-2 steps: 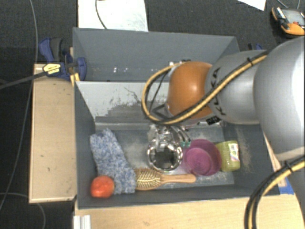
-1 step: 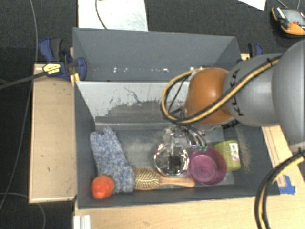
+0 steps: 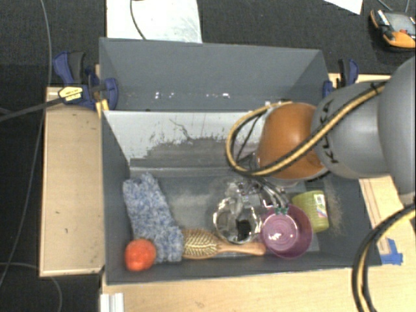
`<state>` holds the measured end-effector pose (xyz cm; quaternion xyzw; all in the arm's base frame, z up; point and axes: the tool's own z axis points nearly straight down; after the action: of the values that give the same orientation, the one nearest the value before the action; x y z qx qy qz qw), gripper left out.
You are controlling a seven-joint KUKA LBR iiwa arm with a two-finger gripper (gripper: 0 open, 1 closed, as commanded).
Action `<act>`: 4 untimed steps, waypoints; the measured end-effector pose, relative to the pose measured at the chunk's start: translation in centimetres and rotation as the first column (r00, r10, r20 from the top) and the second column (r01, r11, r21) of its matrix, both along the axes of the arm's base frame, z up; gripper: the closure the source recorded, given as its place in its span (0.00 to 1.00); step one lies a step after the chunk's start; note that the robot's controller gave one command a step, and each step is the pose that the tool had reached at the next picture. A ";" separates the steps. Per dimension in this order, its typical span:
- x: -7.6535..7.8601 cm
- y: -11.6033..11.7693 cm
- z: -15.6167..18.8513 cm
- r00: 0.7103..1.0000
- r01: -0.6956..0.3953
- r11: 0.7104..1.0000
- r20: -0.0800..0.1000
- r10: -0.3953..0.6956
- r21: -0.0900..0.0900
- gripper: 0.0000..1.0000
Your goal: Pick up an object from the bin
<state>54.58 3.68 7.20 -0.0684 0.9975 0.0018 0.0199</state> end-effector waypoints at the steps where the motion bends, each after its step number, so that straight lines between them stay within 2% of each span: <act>1: 1.9 -2.8 1.9 1.000 0.010 1.000 0.003 -0.010 -0.002 1.00; 2: 1.6 -2.1 0.7 1.000 -0.009 1.000 -0.003 0.009 0.003 1.00; 3: 1.9 -3.6 1.0 1.000 0.008 1.000 0.001 -0.008 0.005 1.00; 4: 3.5 -4.5 2.4 0.902 -0.432 0.902 0.005 0.432 -0.013 1.00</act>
Offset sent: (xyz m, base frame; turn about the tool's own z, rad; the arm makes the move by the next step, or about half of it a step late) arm 0.0150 -0.0217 0.0072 -0.0146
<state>58.08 -0.78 9.62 -0.2880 0.9574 0.0000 0.0224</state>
